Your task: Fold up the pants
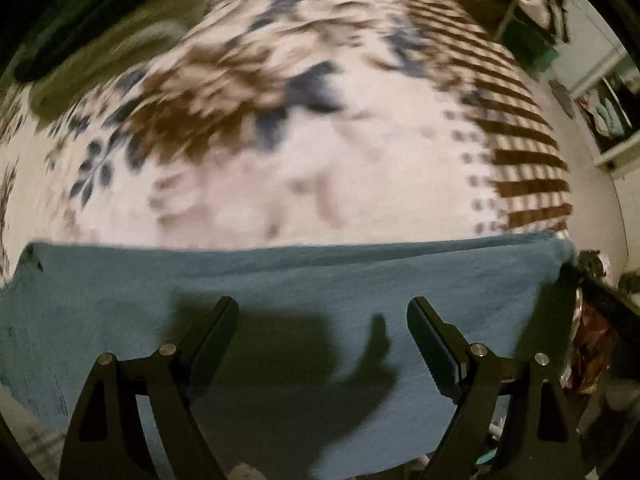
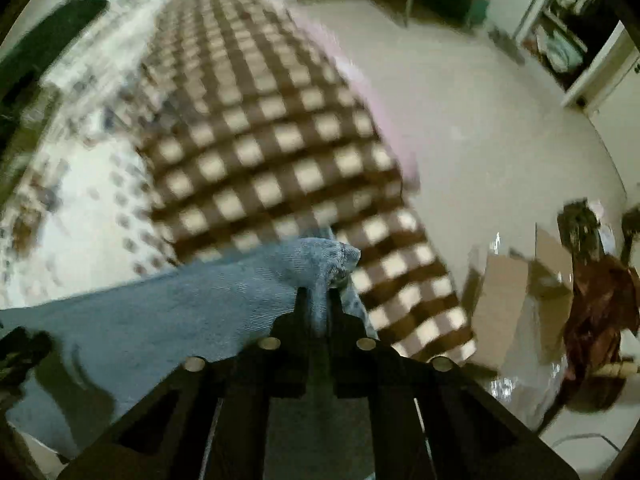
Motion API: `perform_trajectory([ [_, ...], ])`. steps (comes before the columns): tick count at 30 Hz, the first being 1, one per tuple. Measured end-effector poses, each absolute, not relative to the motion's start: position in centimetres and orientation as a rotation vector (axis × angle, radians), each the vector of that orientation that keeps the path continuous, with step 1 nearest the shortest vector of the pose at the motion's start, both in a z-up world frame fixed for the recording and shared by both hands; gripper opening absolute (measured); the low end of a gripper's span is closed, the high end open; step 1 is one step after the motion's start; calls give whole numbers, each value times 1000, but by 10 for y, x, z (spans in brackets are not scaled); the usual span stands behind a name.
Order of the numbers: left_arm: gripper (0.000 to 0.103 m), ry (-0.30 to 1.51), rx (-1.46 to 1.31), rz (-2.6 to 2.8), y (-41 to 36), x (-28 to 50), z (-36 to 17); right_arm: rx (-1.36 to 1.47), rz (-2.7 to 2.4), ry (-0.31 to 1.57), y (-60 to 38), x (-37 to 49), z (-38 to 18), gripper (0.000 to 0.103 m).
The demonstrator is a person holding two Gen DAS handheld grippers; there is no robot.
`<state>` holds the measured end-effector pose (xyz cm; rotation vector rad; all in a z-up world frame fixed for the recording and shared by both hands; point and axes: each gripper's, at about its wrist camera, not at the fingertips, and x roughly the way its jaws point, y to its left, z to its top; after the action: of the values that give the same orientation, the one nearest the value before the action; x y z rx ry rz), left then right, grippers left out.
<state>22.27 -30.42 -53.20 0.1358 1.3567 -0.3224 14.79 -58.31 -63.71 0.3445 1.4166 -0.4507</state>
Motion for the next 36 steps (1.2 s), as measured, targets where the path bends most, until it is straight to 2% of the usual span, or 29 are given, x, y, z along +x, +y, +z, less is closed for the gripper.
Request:
perform_trajectory([
  [1, 86, 1373, 110, -312, -293, 225, -533, 364, -446, 1440, -583, 150, -638, 40],
  [2, 86, 1383, 92, -310, -283, 227, -533, 383, -427, 1418, -579, 155, -627, 49],
  [4, 86, 1407, 46, -286, -250, 230, -529, 389, -381, 1397, -561, 165, -608, 58],
  [7, 87, 1416, -33, -214, -187, 231, -518, 482, -139, 1398, -502, 197, -582, 59],
  [11, 87, 1415, -72, -57, -97, 229, -511, 465, 282, 1465, -368, 264, -574, 59],
  [17, 87, 1410, -83, 154, 28, 259, -523, 199, 655, 1589, -162, 340, -606, 59],
  [19, 87, 1408, -89, 172, 48, 273, -526, 118, 667, 1644, -130, 355, -622, 59],
  [20, 87, 1399, -86, 169, 54, 279, -527, 65, 683, 1678, -116, 357, -631, 49],
  [21, 87, 1394, -72, 163, 58, 286, -528, 19, 681, 1686, -108, 354, -634, 29],
  [22, 87, 1391, -66, 150, 61, 292, -530, -21, 680, 1692, -103, 351, -637, 3],
  [31, 87, 1397, -19, 66, 57, 323, -553, 5, 517, 1571, -122, 346, -620, 1],
  [36, 88, 1415, 30, 66, 46, 332, -565, 96, 456, 1629, -118, 361, -651, 3],
])
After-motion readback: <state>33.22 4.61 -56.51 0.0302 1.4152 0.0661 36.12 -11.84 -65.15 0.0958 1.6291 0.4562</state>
